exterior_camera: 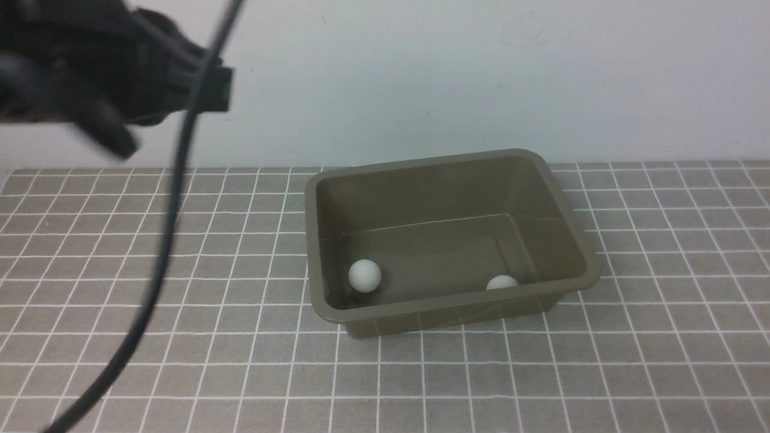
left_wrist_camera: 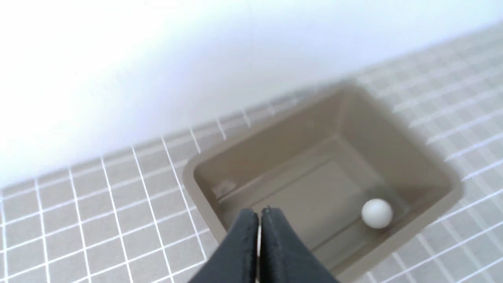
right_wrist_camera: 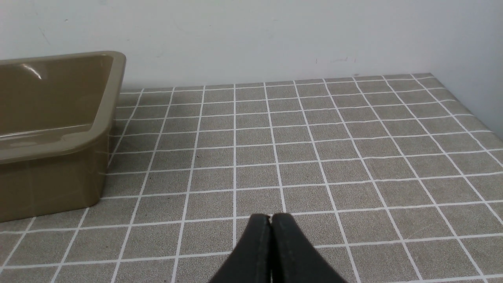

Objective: Put the table tennis balls into the box on the grey coffee tablecloth.

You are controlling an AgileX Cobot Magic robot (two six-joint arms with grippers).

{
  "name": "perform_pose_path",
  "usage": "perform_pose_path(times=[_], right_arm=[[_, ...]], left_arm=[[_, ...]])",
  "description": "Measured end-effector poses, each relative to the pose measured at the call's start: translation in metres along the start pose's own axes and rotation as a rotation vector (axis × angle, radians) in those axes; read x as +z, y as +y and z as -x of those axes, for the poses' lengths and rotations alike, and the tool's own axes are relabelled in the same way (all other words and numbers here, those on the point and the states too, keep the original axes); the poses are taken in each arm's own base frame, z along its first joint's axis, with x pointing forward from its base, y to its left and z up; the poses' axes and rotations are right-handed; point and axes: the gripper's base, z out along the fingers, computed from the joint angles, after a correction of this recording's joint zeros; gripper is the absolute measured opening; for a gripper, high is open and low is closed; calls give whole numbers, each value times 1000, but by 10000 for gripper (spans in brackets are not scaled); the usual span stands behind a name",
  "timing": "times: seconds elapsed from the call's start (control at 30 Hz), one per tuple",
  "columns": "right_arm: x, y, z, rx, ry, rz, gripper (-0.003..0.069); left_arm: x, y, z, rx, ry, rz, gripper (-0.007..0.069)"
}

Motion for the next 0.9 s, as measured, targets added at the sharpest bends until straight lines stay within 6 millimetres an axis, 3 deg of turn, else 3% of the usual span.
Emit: perform_pose_path(times=[0.1,0.27,0.3,0.4,0.57,0.77,0.9], right_arm=[[0,0,0,0,0,0,-14],[0,0,0,0,0,0,-14],[0,0,0,0,0,0,-14],[0,0,0,0,0,0,-14],[0,0,0,0,0,0,-14],[0,0,0,0,0,0,-14],[0,0,0,0,0,0,-14]], left_arm=[[-30,3,-34,-4,-82,-4,-5],[-57,7,-89,-8,-108,-6,-5],[-59,7,-89,-8,-117,-7,-5],[-78,9,-119,-7,-165,-12,-5],[-103,12,-145,27,-270,0,-5],[-108,15,-166,44,-307,10,-5],[-97,18,-179,57,-278,25,-5]])
